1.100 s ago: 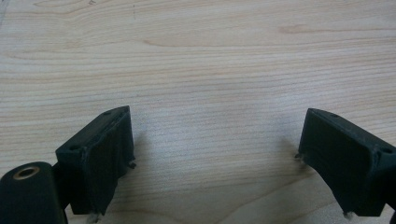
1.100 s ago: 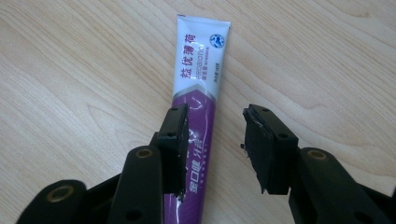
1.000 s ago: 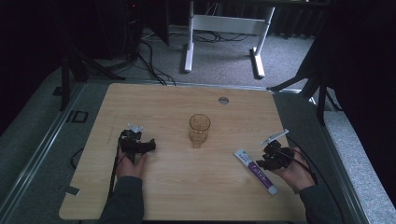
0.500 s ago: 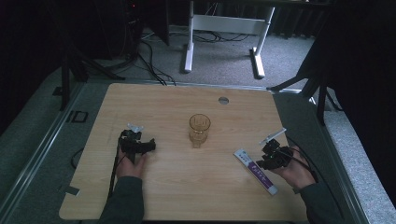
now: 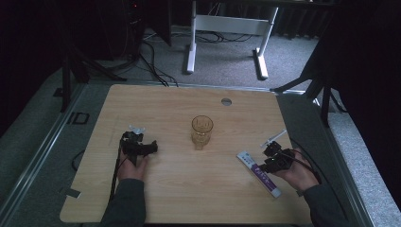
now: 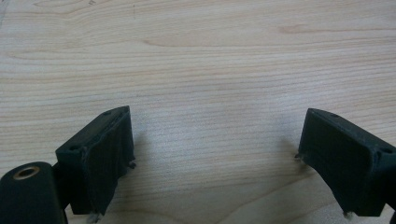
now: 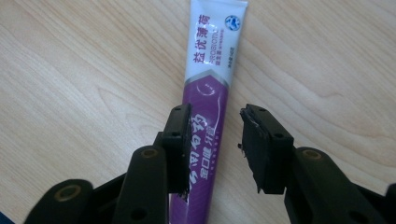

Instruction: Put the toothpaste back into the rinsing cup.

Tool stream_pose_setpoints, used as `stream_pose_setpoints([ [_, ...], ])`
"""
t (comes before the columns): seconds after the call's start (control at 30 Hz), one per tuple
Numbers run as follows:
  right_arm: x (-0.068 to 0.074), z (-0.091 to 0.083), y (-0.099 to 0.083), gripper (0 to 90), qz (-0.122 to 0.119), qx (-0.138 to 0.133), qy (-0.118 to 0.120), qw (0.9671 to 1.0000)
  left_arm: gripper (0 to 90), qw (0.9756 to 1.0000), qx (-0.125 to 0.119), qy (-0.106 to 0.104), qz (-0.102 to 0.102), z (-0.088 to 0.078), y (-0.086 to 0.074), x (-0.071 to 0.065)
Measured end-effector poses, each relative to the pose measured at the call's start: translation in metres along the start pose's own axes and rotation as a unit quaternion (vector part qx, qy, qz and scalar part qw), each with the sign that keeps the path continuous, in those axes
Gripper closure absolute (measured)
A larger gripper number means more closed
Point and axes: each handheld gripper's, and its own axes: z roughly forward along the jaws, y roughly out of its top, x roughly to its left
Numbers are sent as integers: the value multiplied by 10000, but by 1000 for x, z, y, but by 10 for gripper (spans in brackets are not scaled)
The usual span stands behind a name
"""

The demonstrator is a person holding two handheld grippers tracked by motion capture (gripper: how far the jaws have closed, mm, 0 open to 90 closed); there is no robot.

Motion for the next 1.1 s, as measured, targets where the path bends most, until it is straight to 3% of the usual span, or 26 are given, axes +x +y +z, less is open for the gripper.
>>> stream_pose_setpoints([
  [1.1, 1, 13, 2, 617, 53, 551, 78, 9984, 103, 10000, 0, -1, -1, 0, 0, 0],
])
